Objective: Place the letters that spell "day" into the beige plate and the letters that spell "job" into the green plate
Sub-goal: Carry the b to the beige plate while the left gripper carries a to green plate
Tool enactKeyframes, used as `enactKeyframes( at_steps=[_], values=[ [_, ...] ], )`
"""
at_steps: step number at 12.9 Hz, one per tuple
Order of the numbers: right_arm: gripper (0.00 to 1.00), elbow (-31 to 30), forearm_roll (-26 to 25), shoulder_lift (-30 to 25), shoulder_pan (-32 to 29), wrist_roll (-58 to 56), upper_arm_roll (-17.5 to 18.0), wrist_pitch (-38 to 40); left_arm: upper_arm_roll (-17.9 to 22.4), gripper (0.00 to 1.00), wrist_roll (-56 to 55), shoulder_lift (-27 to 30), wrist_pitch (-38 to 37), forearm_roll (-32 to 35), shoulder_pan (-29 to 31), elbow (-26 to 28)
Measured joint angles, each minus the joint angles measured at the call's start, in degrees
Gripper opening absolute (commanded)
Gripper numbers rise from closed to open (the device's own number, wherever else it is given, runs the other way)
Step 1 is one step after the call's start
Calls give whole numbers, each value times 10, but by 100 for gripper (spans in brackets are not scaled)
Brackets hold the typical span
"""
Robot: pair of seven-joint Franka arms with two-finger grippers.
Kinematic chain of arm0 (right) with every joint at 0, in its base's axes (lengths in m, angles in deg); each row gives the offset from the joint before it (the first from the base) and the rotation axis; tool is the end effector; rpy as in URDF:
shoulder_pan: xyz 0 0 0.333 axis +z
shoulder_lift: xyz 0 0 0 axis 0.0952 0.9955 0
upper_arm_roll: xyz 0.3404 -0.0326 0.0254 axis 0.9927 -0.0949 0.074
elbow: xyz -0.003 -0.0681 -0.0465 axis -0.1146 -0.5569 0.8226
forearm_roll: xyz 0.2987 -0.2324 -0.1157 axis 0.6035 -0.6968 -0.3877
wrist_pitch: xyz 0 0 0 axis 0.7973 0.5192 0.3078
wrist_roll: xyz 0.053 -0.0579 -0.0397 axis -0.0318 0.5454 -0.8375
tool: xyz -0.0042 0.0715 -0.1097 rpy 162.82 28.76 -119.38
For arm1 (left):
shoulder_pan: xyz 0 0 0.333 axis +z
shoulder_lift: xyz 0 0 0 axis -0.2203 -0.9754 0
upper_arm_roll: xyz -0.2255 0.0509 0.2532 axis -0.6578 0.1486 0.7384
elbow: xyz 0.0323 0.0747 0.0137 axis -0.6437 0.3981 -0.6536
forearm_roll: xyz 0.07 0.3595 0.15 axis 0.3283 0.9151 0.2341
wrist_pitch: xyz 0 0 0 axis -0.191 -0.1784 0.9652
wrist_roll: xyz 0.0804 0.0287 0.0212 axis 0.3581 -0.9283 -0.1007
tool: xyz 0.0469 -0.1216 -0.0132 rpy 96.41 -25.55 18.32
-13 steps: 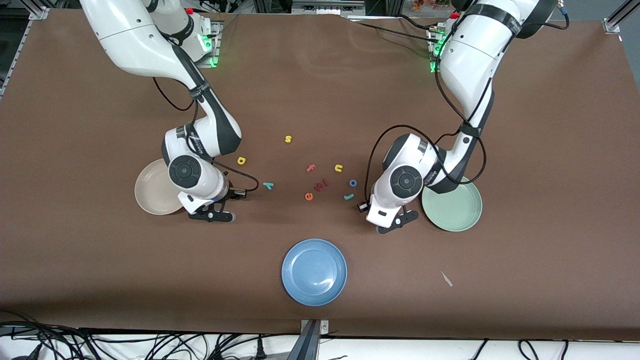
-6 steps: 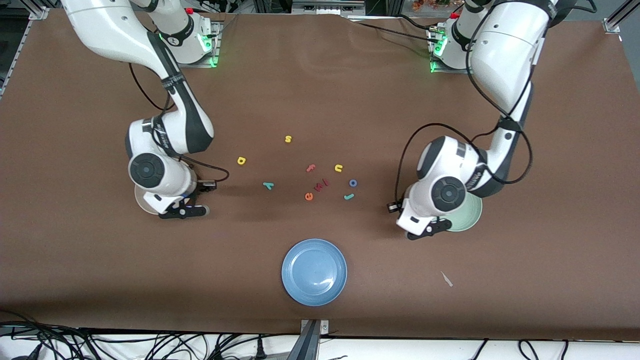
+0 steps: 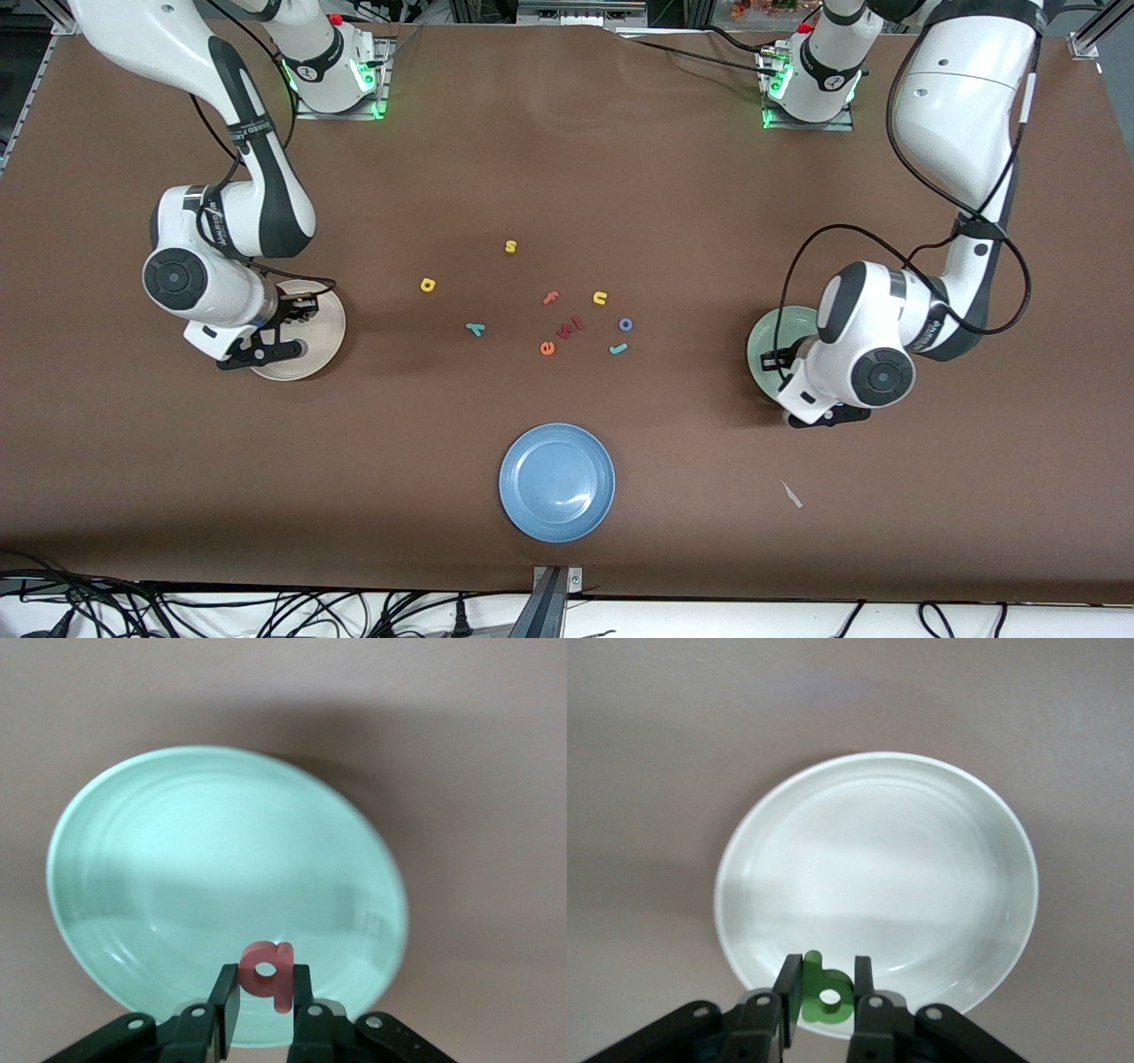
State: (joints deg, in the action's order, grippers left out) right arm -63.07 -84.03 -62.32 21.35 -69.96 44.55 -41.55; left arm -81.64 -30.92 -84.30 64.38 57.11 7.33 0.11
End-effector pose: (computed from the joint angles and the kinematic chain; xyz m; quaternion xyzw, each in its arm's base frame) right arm 0.5995 0.0525 0.2487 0.9885 0.1186 -0.0820 0.0455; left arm 0.6741 -0.1201 0.2159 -0.9807 -0.0652 0.1813 0.0322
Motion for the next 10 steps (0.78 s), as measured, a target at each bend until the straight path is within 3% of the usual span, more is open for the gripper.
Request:
enactKeyframes(
  at_steps=[1,2,3,6,8,9,10],
  values=[
    [66,-23,0,-4,0,-9,-4,-33,0,0,9,0,0,14,9,13],
    [93,-44,0,-7,0,-18,-6,-60,0,0,12,0,0,32,15,24],
    [100,-58,0,-8,0,-21,-7,-75,0,0,12,0,1,43,20,33],
    [100,-65,0,-11,1,-23,-7,-74,0,3,16,0,19,45,33,58],
    [100,-62,8,-25,3,-23,-2,-43,0,11,16,0,38,45,36,75],
    [100,-61,20,-35,3,-23,6,-29,0,29,17,0,40,45,36,77],
    [100,-60,26,-43,4,-23,17,-20,-1,98,17,0,41,45,36,78]
  ],
)
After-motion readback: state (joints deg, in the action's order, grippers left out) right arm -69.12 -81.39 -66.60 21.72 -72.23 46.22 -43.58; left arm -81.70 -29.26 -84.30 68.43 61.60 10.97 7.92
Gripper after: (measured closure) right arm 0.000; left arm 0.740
